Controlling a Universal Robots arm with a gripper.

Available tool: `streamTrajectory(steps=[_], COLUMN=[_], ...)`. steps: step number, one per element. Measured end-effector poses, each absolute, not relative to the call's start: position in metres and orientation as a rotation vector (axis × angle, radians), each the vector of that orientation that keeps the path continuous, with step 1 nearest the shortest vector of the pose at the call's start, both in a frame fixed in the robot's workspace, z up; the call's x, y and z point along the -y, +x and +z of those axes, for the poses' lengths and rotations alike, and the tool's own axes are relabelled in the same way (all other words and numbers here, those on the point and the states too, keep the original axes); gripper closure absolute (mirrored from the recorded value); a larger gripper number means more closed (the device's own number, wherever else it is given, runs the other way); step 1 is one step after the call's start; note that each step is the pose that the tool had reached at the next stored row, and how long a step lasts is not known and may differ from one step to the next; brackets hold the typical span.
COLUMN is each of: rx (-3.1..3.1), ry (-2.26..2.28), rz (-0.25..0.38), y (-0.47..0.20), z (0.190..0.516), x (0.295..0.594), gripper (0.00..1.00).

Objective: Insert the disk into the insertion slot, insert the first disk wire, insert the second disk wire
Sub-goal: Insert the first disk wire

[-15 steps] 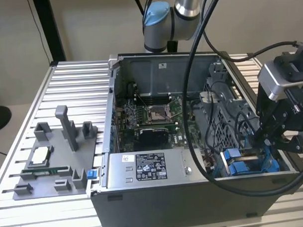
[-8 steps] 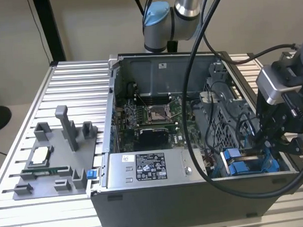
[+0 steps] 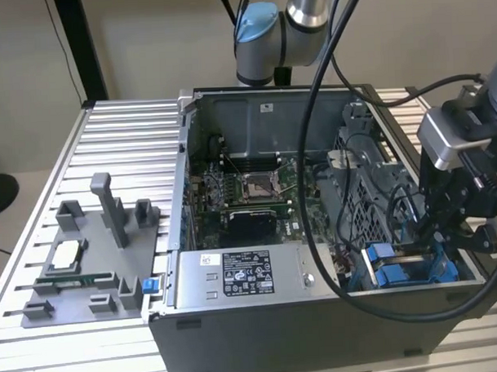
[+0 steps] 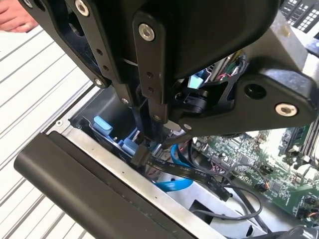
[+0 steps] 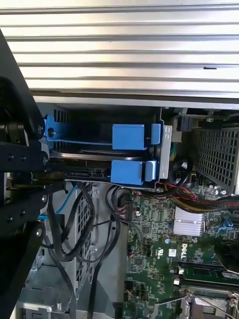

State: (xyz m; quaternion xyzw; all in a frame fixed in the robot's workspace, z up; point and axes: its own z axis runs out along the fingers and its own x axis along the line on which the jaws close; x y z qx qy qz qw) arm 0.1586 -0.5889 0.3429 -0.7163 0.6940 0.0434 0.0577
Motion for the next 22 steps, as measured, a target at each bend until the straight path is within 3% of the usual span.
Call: streamTrajectory(steps=[22], rx=[-2.168], ry=[-2.127], rz=[0.133], y=[0.1587], z=[0.3389], x=[0.5856], gripper=[1.00])
